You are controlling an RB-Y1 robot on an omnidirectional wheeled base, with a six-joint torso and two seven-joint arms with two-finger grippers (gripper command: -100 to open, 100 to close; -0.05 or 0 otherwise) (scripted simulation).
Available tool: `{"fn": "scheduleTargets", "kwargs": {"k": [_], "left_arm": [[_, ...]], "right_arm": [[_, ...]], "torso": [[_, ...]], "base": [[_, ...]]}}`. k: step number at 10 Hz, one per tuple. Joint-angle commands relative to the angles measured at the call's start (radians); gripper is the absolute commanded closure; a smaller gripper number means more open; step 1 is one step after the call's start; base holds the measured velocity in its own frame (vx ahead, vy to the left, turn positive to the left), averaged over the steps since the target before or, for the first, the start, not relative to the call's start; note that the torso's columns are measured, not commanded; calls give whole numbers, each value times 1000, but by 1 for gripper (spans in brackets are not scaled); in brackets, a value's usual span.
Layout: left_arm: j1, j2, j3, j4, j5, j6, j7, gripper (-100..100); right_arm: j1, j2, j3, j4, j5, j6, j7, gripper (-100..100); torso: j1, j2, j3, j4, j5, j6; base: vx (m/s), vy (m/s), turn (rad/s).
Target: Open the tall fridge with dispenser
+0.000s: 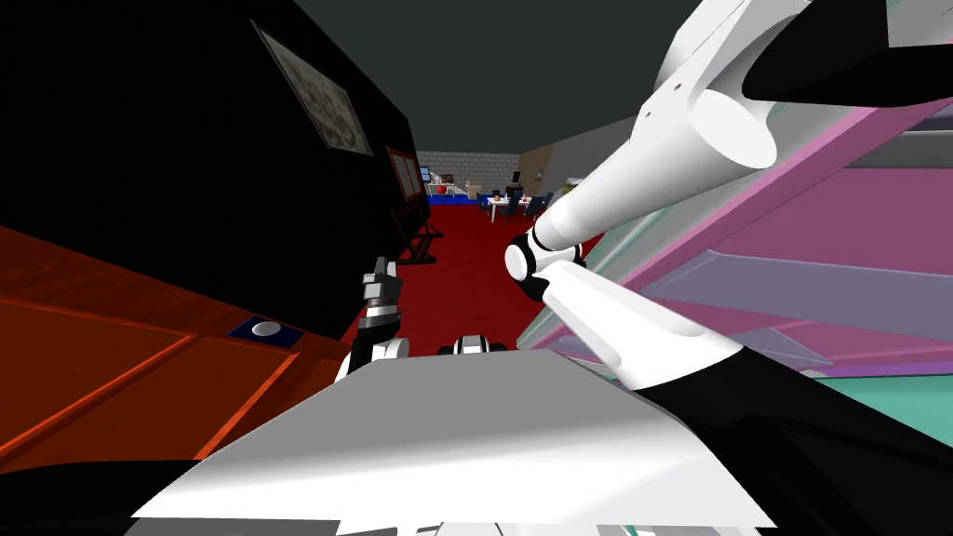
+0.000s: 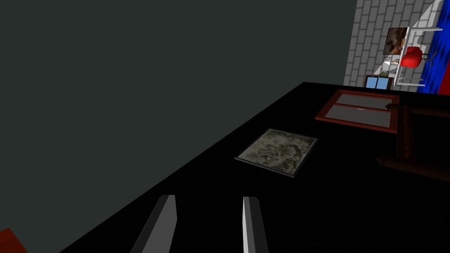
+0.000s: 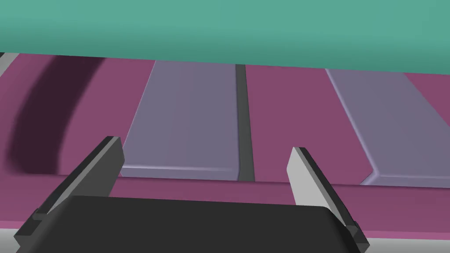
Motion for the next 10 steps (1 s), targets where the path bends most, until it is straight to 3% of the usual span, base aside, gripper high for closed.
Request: {"fn": "scheduleTargets", "kwargs": {"k": [1,10], "left_arm": [[0,0,0,0,0,0,0,0],[0,0,0,0,0,0,0,0]], "right_arm": [[-47,-27,-21,66,-12,17,-1,-100],[-233,-44,-88,283,-45,64,6,-100]], "torso": [[-1,0,0,0,-1,0],[-1,2,1,0,0,0]], "base": [[38,-1,46],[31,-3,43]]}}
